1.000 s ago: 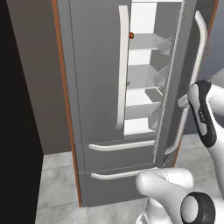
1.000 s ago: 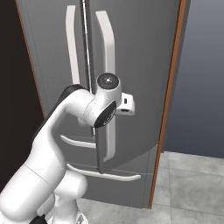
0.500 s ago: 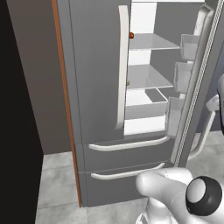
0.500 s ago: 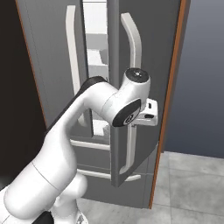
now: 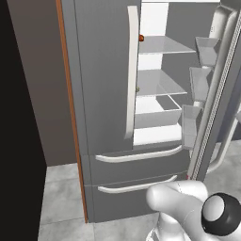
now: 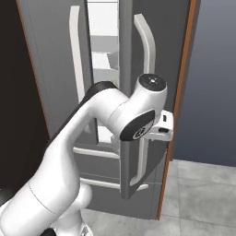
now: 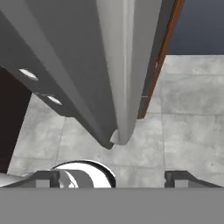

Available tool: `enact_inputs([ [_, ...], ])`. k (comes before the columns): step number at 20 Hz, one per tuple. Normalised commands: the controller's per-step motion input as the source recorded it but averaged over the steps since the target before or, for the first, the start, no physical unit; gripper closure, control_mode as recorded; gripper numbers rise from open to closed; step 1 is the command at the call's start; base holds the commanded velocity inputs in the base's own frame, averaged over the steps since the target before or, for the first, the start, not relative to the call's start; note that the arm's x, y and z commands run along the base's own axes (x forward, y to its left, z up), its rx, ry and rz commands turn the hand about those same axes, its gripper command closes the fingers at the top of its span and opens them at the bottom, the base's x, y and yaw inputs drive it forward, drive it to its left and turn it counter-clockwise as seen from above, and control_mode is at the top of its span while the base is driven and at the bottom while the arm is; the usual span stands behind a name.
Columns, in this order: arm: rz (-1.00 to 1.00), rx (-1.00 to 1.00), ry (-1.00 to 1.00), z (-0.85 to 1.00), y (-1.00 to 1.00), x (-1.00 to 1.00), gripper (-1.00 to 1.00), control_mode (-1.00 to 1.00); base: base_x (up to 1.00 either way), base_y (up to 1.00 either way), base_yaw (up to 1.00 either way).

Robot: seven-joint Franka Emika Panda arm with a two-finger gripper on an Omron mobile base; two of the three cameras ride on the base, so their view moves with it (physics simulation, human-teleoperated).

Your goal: Retrieve the butter from the fridge and place it on a plate on the dining table. Then retrieve the butter knife by the fridge and place it near the plate.

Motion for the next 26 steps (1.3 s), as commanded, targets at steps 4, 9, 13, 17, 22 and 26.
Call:
enact_inputs([
  [4, -0.16, -0.15, 0.02, 0.26, 0.77, -0.31, -1.00, -1.00, 0.00, 0.00, 0.00],
  [9, -0.16, -0.39, 0.23, 0.28, 0.99, -0.03, -1.00, -1.00, 0.00, 0.00, 0.00],
  [13, -0.17, -0.37, 0.24, 0.01, 0.68, 0.02, -1.00, -1.00, 0.00, 0.00, 0.00],
  [17, -0.13, -0.35, 0.18, 0.00, 0.49, 0.32, -1.00, -1.00, 0.00, 0.00, 0.00],
  [22, 0.00, -0.28, 0.39, 0.00, 0.20, 0.39, -1.00, -1.00, 0.00, 0.00, 0.00],
  [26, 0.00, -0.16, 0.16, -0.01, 0.19, 0.32, -1.00, -1.00, 0.00, 0.00, 0.00],
])
